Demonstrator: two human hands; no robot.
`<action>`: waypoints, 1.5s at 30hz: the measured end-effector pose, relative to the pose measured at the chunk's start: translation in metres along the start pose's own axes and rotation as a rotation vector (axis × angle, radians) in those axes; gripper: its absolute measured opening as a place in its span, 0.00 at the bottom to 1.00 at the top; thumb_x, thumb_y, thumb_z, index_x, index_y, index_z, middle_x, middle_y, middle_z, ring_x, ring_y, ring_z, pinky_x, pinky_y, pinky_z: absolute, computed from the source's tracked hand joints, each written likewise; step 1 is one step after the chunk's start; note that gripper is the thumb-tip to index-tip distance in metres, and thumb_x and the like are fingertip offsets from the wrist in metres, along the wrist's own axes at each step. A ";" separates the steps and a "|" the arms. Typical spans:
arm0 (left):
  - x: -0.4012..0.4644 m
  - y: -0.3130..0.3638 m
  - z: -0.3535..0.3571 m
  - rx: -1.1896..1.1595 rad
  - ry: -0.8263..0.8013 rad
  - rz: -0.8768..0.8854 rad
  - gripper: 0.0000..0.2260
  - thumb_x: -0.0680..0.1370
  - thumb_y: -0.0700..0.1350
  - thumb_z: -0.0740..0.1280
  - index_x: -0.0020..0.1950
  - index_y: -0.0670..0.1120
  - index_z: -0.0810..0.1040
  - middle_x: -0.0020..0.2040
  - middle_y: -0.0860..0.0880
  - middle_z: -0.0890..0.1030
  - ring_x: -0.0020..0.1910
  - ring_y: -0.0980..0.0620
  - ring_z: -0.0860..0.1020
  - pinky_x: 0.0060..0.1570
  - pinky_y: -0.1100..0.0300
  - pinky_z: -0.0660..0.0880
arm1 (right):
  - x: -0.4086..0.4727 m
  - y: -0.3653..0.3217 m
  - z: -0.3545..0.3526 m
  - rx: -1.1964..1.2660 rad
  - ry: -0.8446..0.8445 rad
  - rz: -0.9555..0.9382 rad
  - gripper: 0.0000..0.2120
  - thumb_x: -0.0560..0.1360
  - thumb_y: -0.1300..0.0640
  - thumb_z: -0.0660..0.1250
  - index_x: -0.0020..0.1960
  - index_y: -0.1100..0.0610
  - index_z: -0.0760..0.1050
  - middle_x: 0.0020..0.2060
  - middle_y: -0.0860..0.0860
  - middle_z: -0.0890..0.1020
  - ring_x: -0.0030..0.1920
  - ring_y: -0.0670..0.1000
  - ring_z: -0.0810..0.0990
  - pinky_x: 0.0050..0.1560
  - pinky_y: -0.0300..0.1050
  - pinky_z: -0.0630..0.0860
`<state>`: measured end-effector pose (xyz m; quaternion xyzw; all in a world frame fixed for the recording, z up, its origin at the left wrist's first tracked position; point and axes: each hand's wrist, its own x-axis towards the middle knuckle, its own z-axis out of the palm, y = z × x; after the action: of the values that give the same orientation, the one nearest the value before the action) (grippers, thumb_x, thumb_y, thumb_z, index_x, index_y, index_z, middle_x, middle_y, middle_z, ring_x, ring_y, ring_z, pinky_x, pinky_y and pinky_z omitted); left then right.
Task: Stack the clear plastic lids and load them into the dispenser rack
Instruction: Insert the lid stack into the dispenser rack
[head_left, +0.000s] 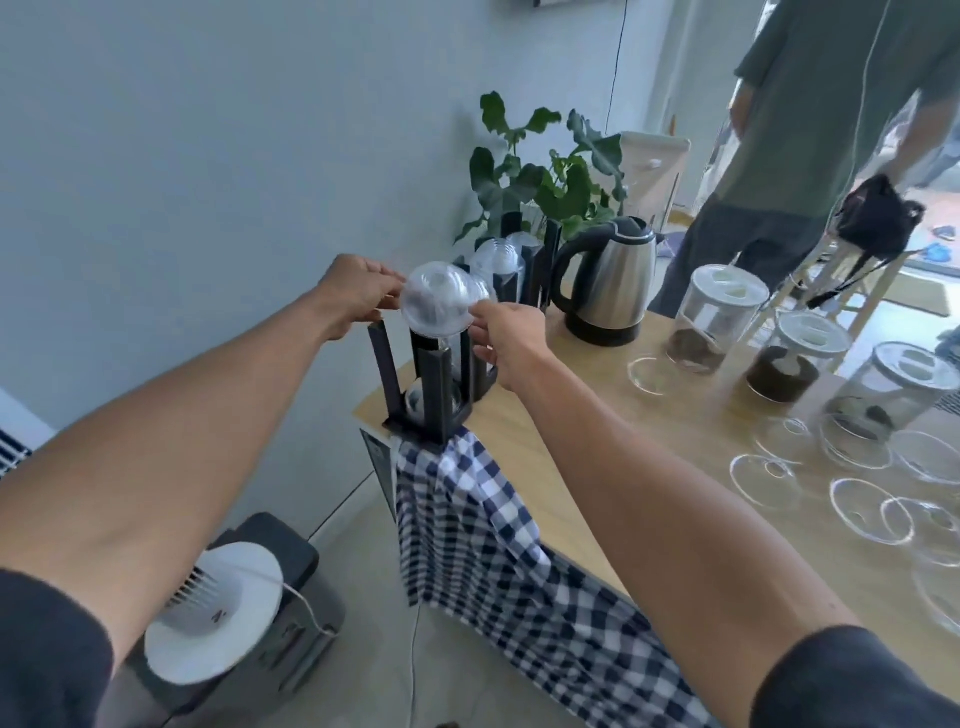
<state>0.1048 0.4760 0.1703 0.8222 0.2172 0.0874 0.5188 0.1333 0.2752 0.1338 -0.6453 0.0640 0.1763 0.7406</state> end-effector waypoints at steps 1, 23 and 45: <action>0.006 -0.004 -0.004 0.019 -0.017 0.001 0.06 0.78 0.40 0.72 0.53 0.42 0.85 0.49 0.43 0.86 0.47 0.49 0.85 0.41 0.59 0.73 | 0.003 0.003 0.006 -0.006 0.017 0.013 0.09 0.77 0.62 0.71 0.55 0.65 0.82 0.37 0.55 0.79 0.37 0.51 0.74 0.40 0.44 0.73; 0.103 -0.111 0.000 -0.065 -0.528 -0.509 0.06 0.75 0.42 0.73 0.39 0.48 0.80 0.40 0.50 0.83 0.43 0.51 0.81 0.61 0.56 0.74 | 0.043 0.094 0.048 0.018 0.299 0.329 0.02 0.74 0.59 0.73 0.46 0.57 0.82 0.35 0.51 0.80 0.34 0.49 0.75 0.36 0.41 0.70; 0.102 -0.153 0.022 -0.094 -0.399 -0.528 0.04 0.79 0.42 0.67 0.52 0.47 0.80 0.40 0.50 0.79 0.37 0.53 0.78 0.43 0.60 0.75 | 0.067 0.130 0.033 -0.141 0.354 0.292 0.11 0.73 0.57 0.75 0.51 0.63 0.81 0.37 0.52 0.80 0.35 0.50 0.75 0.34 0.43 0.70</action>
<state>0.1633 0.5602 0.0156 0.7136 0.3128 -0.2029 0.5931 0.1466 0.3330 -0.0040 -0.7002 0.2731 0.1696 0.6375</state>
